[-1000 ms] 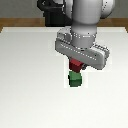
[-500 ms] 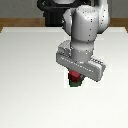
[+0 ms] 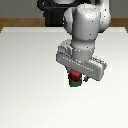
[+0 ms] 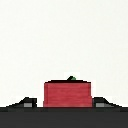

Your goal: Place the red cube on top of the green cube.

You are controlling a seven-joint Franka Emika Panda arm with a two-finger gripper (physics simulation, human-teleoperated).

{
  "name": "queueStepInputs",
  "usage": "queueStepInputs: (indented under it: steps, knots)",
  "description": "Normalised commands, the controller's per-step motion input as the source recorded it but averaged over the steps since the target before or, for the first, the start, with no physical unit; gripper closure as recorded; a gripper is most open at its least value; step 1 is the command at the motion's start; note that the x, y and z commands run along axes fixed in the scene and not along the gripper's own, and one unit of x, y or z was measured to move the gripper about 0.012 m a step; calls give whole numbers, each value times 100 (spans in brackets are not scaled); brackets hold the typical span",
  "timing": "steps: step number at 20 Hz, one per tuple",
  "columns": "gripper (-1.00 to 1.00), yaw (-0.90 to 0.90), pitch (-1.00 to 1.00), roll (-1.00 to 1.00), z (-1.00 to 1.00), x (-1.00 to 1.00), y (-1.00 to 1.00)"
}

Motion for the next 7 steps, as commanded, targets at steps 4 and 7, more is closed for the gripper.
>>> queueStepInputs:
  steps: [4, 7]
  knots:
    - [-100, 0, 0, 0, 0, 0, 0]
    - [-100, 0, 0, 0, 0, 0, 0]
